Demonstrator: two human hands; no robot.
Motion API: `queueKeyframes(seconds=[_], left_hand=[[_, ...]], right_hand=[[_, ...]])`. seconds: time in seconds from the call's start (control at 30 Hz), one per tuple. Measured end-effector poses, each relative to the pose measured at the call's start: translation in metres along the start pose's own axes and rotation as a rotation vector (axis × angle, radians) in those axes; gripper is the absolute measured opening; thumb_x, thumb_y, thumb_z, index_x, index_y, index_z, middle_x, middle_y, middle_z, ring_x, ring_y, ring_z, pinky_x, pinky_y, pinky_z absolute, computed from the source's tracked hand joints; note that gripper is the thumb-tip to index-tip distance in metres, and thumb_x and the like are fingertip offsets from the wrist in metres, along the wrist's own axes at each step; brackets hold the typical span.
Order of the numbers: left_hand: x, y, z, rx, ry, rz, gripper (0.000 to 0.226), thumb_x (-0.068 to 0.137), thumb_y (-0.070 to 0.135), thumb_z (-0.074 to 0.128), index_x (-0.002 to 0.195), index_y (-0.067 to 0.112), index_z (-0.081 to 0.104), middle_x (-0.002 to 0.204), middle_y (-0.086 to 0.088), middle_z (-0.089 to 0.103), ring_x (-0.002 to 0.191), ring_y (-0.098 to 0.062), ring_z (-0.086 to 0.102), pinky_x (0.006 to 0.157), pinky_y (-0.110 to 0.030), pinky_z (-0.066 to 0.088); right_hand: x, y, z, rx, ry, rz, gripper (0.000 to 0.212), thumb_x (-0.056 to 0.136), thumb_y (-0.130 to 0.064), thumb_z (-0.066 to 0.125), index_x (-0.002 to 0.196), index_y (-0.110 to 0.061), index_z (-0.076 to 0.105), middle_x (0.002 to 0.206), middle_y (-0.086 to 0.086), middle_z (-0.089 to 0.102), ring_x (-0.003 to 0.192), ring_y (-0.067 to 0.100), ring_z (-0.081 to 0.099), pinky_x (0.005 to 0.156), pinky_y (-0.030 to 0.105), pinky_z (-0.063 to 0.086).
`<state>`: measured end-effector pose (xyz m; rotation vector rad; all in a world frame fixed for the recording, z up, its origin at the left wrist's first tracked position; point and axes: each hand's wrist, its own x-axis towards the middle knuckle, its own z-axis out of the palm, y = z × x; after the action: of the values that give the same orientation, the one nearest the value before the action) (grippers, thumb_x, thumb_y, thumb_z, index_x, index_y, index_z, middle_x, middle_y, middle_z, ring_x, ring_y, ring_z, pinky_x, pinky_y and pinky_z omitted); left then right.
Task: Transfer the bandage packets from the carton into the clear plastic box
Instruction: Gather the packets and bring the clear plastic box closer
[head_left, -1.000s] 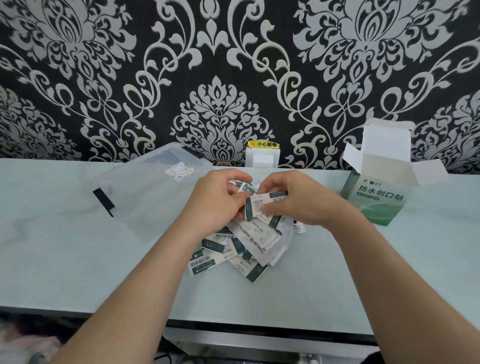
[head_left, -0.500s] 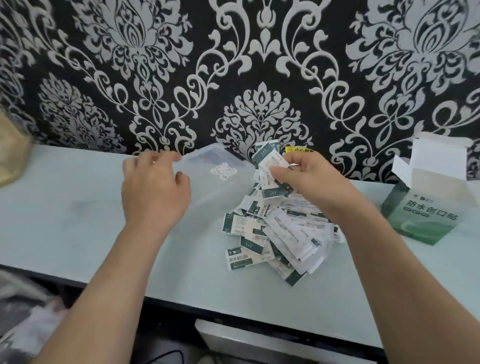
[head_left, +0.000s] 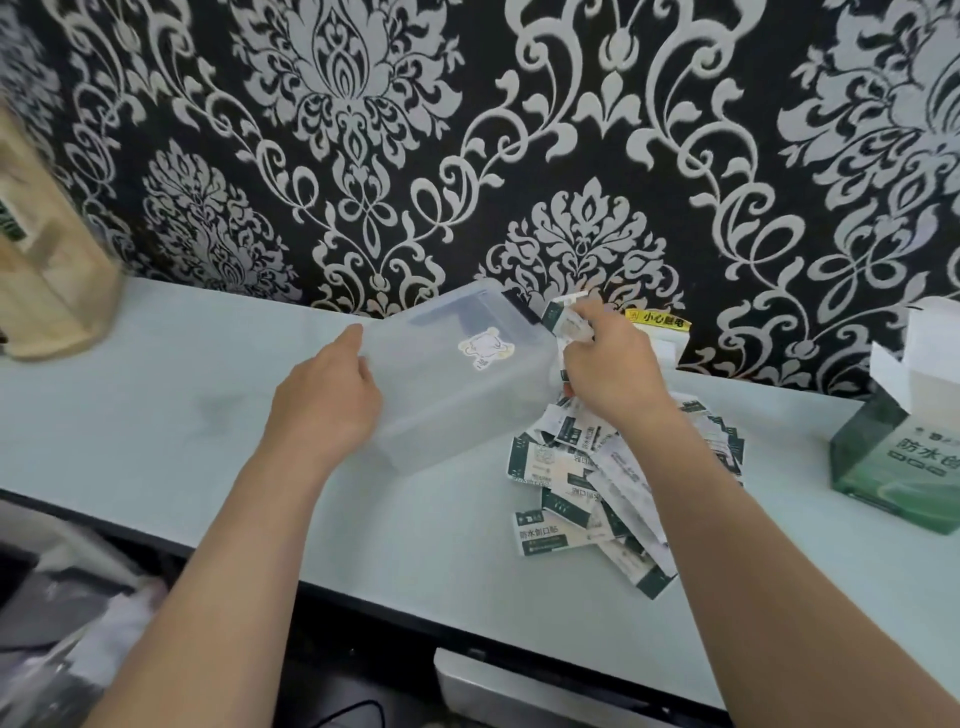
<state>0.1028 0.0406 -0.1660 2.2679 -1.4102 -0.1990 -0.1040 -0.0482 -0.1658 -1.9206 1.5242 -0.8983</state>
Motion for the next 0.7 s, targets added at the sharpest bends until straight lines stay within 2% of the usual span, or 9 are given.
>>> queueKeyframes(seconds=[0.03, 0.1, 0.17, 0.27, 0.37, 0.47, 0.57, 0.6, 0.7], left_hand=[[-0.001, 0.001, -0.002, 0.02, 0.007, 0.001, 0.049, 0.101, 0.015, 0.03, 0.15, 0.019, 0.03, 0.142, -0.013, 0.049, 0.119, -0.039, 0.052, 0.1, -0.041, 0.041], [-0.001, 0.003, -0.006, 0.071, 0.01, 0.005, 0.053, 0.1, 0.009, 0.031, 0.152, 0.019, 0.027, 0.145, -0.011, 0.046, 0.127, -0.036, 0.045, 0.1, -0.039, 0.036], [0.0, 0.005, -0.006, 0.108, -0.002, 0.018, 0.055, 0.099, 0.006, 0.031, 0.152, 0.019, 0.026, 0.146, -0.01, 0.045, 0.128, -0.035, 0.044, 0.099, -0.038, 0.036], [0.001, 0.005, -0.005, 0.054, -0.014, 0.017, 0.053, 0.1, 0.009, 0.03, 0.151, 0.022, 0.029, 0.147, -0.01, 0.045, 0.128, -0.035, 0.044, 0.101, -0.038, 0.036], [0.006, -0.004, 0.0, -0.116, 0.0, -0.022, 0.05, 0.1, 0.012, 0.029, 0.148, 0.025, 0.036, 0.148, -0.009, 0.043, 0.13, -0.033, 0.043, 0.106, -0.04, 0.037], [0.009, -0.012, 0.006, -0.337, 0.028, -0.105, 0.046, 0.101, 0.018, 0.029, 0.145, 0.027, 0.039, 0.138, -0.011, 0.052, 0.122, -0.035, 0.05, 0.102, -0.046, 0.043], [0.009, -0.012, 0.007, -0.239, 0.024, -0.168, 0.041, 0.103, 0.026, 0.031, 0.143, 0.015, 0.037, 0.128, -0.015, 0.057, 0.119, -0.036, 0.05, 0.097, -0.039, 0.039], [0.01, -0.011, 0.007, -0.198, 0.031, -0.169, 0.039, 0.103, 0.027, 0.032, 0.137, 0.011, 0.042, 0.127, -0.016, 0.058, 0.118, -0.037, 0.05, 0.093, -0.038, 0.038], [0.014, -0.012, 0.009, -0.137, 0.065, -0.128, 0.033, 0.102, 0.027, 0.034, 0.104, 0.003, 0.057, 0.11, -0.018, 0.062, 0.098, -0.035, 0.051, 0.08, -0.038, 0.038]], right_hand=[[0.001, 0.0, 0.002, 0.015, -0.004, 0.025, 0.032, 0.082, 0.002, 0.038, 0.095, -0.015, 0.061, 0.08, 0.009, 0.065, 0.075, 0.032, 0.066, 0.062, 0.042, 0.056], [0.002, -0.003, 0.005, 0.046, -0.013, 0.079, 0.022, 0.084, 0.0, 0.041, 0.072, -0.009, 0.055, 0.067, 0.007, 0.059, 0.064, 0.028, 0.062, 0.052, 0.032, 0.046], [0.004, -0.004, 0.01, 0.054, -0.005, 0.091, 0.032, 0.09, -0.006, 0.044, 0.059, -0.013, 0.043, 0.058, 0.003, 0.046, 0.057, 0.023, 0.046, 0.051, 0.029, 0.033], [0.004, -0.006, 0.019, 0.005, 0.002, 0.053, 0.04, 0.095, -0.02, 0.045, 0.056, -0.014, 0.036, 0.055, 0.001, 0.039, 0.054, 0.022, 0.038, 0.054, 0.03, 0.033], [0.001, -0.006, 0.025, -0.119, -0.007, 0.0, 0.044, 0.096, -0.035, 0.049, 0.058, -0.015, 0.039, 0.056, 0.001, 0.044, 0.061, 0.028, 0.052, 0.062, 0.036, 0.046], [0.001, -0.01, 0.025, -0.163, 0.004, -0.001, 0.042, 0.098, -0.035, 0.047, 0.062, -0.012, 0.044, 0.061, 0.005, 0.051, 0.065, 0.029, 0.054, 0.064, 0.037, 0.049], [0.003, -0.009, 0.025, -0.154, 0.01, 0.019, 0.041, 0.1, -0.03, 0.041, 0.063, -0.011, 0.044, 0.063, 0.005, 0.05, 0.067, 0.028, 0.051, 0.065, 0.033, 0.043], [0.004, -0.008, 0.025, -0.133, 0.009, 0.037, 0.041, 0.1, -0.029, 0.04, 0.063, -0.01, 0.043, 0.062, 0.005, 0.049, 0.066, 0.028, 0.05, 0.064, 0.032, 0.041], [0.009, -0.001, 0.025, -0.046, -0.026, 0.104, 0.04, 0.098, -0.025, 0.04, 0.062, -0.01, 0.043, 0.059, 0.005, 0.046, 0.062, 0.026, 0.049, 0.062, 0.031, 0.039]])
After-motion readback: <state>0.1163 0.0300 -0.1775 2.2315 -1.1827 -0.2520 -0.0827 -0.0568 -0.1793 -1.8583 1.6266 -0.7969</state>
